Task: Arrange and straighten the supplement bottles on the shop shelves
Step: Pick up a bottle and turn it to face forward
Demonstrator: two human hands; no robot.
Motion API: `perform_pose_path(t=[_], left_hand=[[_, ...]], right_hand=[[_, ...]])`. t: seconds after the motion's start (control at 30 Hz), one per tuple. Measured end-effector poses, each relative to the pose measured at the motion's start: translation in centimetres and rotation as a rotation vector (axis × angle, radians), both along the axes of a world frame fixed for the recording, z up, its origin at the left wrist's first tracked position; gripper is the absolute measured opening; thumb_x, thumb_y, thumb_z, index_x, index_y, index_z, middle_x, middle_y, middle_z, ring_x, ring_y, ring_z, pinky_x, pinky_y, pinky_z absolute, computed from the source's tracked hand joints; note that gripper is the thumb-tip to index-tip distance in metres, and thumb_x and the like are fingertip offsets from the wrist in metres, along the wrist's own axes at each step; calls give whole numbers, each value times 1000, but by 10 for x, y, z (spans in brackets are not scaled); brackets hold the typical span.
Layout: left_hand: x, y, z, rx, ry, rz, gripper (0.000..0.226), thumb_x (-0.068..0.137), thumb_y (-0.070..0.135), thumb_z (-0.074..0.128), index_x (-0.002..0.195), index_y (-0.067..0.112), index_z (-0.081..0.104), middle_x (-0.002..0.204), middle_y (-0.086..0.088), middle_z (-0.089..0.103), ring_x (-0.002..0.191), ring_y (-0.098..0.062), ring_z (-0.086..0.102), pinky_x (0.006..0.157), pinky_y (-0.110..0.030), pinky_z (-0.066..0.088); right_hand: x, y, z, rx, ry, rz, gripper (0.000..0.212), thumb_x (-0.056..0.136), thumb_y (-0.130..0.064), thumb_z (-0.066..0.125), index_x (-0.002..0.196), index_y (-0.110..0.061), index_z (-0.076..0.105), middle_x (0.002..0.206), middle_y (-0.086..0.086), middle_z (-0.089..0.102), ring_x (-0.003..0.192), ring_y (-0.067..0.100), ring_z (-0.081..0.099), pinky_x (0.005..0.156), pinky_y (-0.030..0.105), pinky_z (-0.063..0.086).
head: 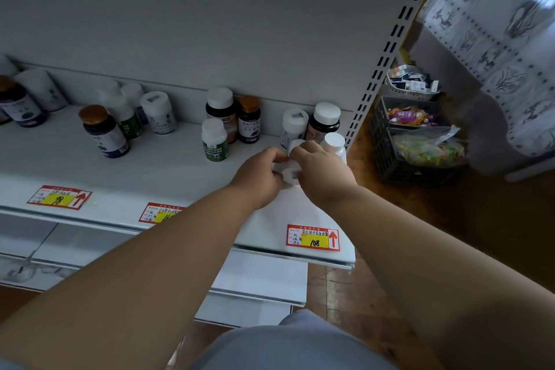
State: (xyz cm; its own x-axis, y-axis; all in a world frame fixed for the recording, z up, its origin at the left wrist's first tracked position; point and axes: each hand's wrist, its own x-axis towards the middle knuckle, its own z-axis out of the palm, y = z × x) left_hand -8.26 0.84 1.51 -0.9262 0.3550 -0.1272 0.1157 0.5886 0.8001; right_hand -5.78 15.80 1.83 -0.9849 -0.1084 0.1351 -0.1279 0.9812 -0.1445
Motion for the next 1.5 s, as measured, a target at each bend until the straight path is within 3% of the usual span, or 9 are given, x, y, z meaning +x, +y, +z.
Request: perform_pose_path(t=[0.17,0.37,0.47,0.7,0.9,1.07,1.23,1.37,1.5], left_hand=[[0,-6,6,168,-32,123,36,83,11,69,108,35,61,108,15,65,88,-5,62,69,-19,43],[0,-15,16,297,-9,123,38,82,9,71,105,38,66,97,20,68,83,-2,60,69,-18,47],[3,-15,13,441,-159,120,29,90,12,64,105,37,64,108,10,67,104,-12,62,87,-30,52],[37,-4,9,691,-450,263,19,92,30,61,108,19,63,100,-8,72,91,-27,71,85,-47,57],[71,-15,17,783,-430,199,26,87,19,67,113,19,62,101,-4,73,95,-24,70,85,-40,57],[87,-23,22,892,-426,173,39,75,22,70,112,15,62,101,-6,73,95,-25,70,81,-38,58],[83,-36,18,817,-391,113,31,84,15,70,114,19,63,103,-5,71,97,-26,69,79,-36,56],[74,-50,14,680,-288,29,35,83,17,69,115,30,62,101,5,71,95,-18,69,77,-32,56],[61,-55,14,387,-83,-44,45,83,18,72,120,39,58,102,20,68,92,-1,66,79,-27,57]], right_hand=[[3,5,12,-504,39,-181,22,95,-16,52,113,-24,59,106,-4,61,90,19,60,74,35,56],[11,0,31,-1095,-76,-343,18,94,-16,53,102,-26,67,95,-7,65,90,16,62,78,35,58],[17,6,32,-1231,-130,-316,14,91,-19,64,104,-22,68,96,-5,70,93,17,65,81,31,57],[39,4,31,-1524,-257,-281,17,89,-29,67,103,-18,67,91,2,73,89,21,71,75,38,60],[58,-3,33,-1643,-226,-220,30,83,-31,71,105,-12,62,87,0,73,89,25,72,76,44,60],[70,-12,38,-1748,-212,-259,18,86,-23,70,96,-9,64,90,10,69,97,37,68,79,54,58],[78,-21,40,-1782,-200,-288,12,90,-20,66,95,-9,65,94,13,68,98,39,67,83,57,56],[84,-25,37,-1634,-174,-263,15,93,-21,62,102,-10,65,99,11,71,101,34,67,86,52,56],[86,-21,33,-1340,-128,-256,15,91,-21,65,106,-26,66,99,-6,72,95,12,70,86,39,58]])
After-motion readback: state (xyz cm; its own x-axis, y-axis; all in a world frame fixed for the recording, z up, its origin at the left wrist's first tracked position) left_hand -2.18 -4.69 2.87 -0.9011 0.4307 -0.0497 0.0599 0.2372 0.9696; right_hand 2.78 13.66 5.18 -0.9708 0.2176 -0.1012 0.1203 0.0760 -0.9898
